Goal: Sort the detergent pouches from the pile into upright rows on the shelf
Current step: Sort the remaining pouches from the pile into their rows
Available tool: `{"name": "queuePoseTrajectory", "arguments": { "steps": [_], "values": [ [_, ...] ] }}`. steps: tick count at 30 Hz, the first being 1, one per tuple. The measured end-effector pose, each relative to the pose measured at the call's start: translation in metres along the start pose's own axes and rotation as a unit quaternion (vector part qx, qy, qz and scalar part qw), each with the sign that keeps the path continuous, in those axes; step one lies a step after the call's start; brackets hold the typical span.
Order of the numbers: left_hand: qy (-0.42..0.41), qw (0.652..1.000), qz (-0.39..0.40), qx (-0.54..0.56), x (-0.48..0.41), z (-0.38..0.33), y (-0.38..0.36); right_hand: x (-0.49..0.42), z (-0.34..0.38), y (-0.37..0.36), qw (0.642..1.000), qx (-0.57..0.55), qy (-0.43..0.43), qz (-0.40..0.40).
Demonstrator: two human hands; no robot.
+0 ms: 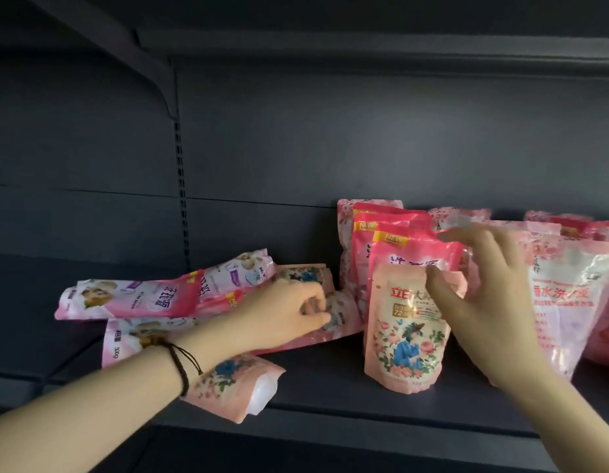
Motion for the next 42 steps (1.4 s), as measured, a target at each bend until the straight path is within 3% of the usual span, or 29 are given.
{"name": "queuePoseTrajectory", "arguments": {
  "steps": [3, 9, 13, 18, 21, 24, 28, 31, 42],
  "values": [
    [-0.019, 0.988, -0.008, -0.155, 0.001, 0.025, 0.039, -0.023, 0.043, -0.011, 0.984, 0.049, 0.153, 0.079],
    [-0.049, 0.946, 0.008, -0.320, -0.009, 0.093, 0.089, -0.049, 0.095, -0.107, 0.884, 0.205, 0.262, 0.328],
    [-0.037, 0.947, 0.024, -0.317, -0.023, 0.143, 0.109, -0.068, 0.100, -0.172, 0.834, 0.248, 0.220, 0.441],
    [0.025, 0.981, 0.073, -0.176, -0.064, 0.194, 0.109, -0.089, 0.078, -0.239, 0.800, 0.226, 0.084, 0.550],
    [0.025, 0.991, 0.087, -0.103, -0.095, 0.203, 0.093, -0.100, 0.060, -0.265, 0.781, 0.245, 0.044, 0.574],
    [-0.025, 0.991, 0.094, -0.094, -0.119, 0.193, 0.064, -0.106, 0.039, -0.280, 0.773, 0.251, 0.005, 0.583],
    [-0.046, 0.974, 0.149, -0.166, -0.131, 0.186, 0.031, -0.109, 0.016, -0.294, 0.759, 0.255, -0.016, 0.599],
    [-0.054, 0.967, 0.143, -0.204, -0.130, 0.191, 0.030, -0.110, 0.005, -0.303, 0.755, 0.253, -0.022, 0.605],
    [0.066, 0.952, 0.203, -0.218, -0.094, 0.242, 0.067, -0.098, 0.005, -0.329, 0.762, 0.205, -0.013, 0.615]
  ]
}}
Point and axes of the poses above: each hand's wrist, its own x-axis away from the middle knuckle, its own y-axis out of the back of the hand, z = x × y, the point moved 3 cm from there along -x, towards the middle knuckle, and after that the axes turned 10 degrees about x, right-handed, at the moved point
